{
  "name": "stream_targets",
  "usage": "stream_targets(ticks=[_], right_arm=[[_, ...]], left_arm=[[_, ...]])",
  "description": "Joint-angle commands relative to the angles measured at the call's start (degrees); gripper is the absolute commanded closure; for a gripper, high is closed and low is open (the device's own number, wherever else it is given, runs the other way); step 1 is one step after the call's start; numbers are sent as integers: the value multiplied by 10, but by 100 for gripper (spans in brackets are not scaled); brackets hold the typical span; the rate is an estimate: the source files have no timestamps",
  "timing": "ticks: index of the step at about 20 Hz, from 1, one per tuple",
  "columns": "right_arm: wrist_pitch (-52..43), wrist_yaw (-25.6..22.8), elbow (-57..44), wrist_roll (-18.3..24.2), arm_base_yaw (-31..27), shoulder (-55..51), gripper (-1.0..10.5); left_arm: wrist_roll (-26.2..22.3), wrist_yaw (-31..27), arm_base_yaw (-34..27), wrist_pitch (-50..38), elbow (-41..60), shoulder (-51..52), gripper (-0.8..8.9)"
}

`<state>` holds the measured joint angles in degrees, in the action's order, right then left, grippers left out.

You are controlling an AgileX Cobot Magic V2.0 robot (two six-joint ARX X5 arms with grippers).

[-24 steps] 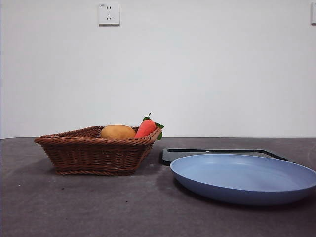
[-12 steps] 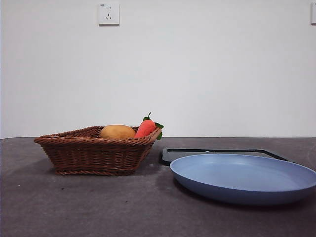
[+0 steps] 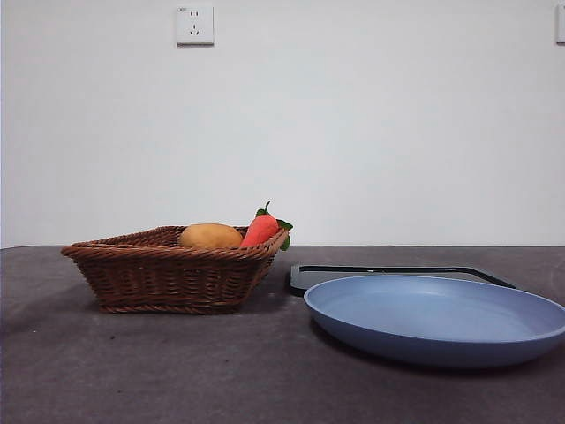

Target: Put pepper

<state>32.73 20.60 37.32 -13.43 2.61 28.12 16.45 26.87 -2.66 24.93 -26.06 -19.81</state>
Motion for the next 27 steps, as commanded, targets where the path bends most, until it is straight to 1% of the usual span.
stream_targets(ticks=[1,5,7,8,10,11,12,13,14,15,16,20,22,27], right_arm=[[88,7,61,80,3,54,941],[201,5,121,144,6,116,941],[245,5,140,170,6,143,941],[253,5,141,174,6,151,941],[256,5,141,174,6,162,936],[256,5,141,174,6,165,933],[256,5,141,174,6,165,925],[256,5,141,174,6,166,878],[254,5,141,174,6,167,788],[250,4,141,174,6,169,702],[245,5,141,172,6,172,648],[223,5,141,169,6,216,648],[200,5,141,167,6,256,649],[133,4,141,156,6,386,649]], left_arm=[[-76,41,1,42,-49,-45,807],[-126,76,1,120,-105,-97,807],[-154,82,1,167,-133,-121,807],[-164,81,1,185,-143,-131,807],[-167,83,1,189,-150,-144,803],[-166,82,1,192,-151,-147,780],[-165,82,1,192,-152,-147,717],[-165,80,1,192,-152,-147,600],[-165,80,1,192,-152,-147,507],[-165,81,1,192,-152,-147,471],[-165,81,1,192,-152,-147,472],[-164,85,1,192,-152,-147,473],[-164,96,1,192,-152,-147,473],[-163,96,1,192,-152,-147,473]])
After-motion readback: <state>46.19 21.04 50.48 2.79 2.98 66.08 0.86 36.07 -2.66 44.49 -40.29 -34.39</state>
